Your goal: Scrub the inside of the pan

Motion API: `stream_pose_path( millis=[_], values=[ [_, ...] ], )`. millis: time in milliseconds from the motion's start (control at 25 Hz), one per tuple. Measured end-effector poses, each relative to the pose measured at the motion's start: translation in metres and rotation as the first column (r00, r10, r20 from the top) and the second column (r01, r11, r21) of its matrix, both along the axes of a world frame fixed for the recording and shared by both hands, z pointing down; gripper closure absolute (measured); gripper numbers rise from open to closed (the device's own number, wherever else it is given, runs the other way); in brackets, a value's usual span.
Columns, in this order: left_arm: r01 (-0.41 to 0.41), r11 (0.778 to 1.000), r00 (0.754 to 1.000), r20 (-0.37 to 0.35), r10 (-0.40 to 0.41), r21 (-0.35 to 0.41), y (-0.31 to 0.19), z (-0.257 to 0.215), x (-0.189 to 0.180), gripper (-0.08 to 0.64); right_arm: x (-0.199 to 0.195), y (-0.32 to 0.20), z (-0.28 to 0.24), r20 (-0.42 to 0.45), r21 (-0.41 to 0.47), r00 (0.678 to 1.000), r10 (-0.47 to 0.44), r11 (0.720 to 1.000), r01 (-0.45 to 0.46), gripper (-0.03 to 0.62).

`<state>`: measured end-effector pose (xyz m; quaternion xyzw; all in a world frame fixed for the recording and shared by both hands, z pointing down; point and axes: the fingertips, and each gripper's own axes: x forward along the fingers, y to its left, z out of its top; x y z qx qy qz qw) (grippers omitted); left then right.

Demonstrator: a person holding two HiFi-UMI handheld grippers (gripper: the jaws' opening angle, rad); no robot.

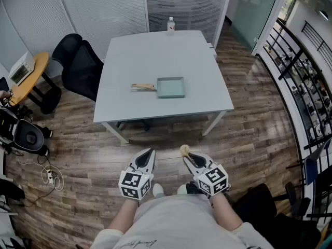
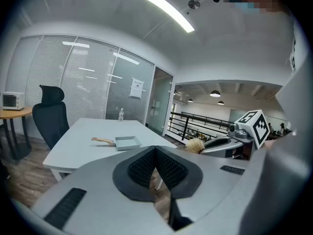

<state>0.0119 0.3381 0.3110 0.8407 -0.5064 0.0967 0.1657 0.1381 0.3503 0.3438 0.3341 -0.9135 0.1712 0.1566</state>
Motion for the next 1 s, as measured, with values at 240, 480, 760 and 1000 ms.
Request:
stream_pose_path(
  millis=[240,480,760,1000],
  values=[
    [-0.025,1.0,1.0,-0.007,0.025,-0.003,0.002,0.0,0.001,0.549,-0.006,0.002,-0.002,-0.005,0.004,1.0,-0.002,1.0,0.002,0.518],
    [-0.041,0.999,0.999,-0.01,0.041,0.001,0.002,0.0,0.001,0.549,-0.008,0.003,-0.002,-0.012,0.005,1.0,0.001,1.0,-0.001,0.518],
    [-0.053,0.999,0.998,-0.015,0.054,0.004,-0.002,0.001,-0.008,0.549,-0.015,0.001,-0.003,0.007,-0.003,1.0,0.026,1.0,-0.026,0.515],
    [-0.086,0.996,0.996,-0.004,0.086,0.019,-0.006,-0.001,-0.02,0.549,-0.032,-0.004,-0.004,0.018,-0.006,0.999,0.035,0.999,-0.035,0.515]
  ],
)
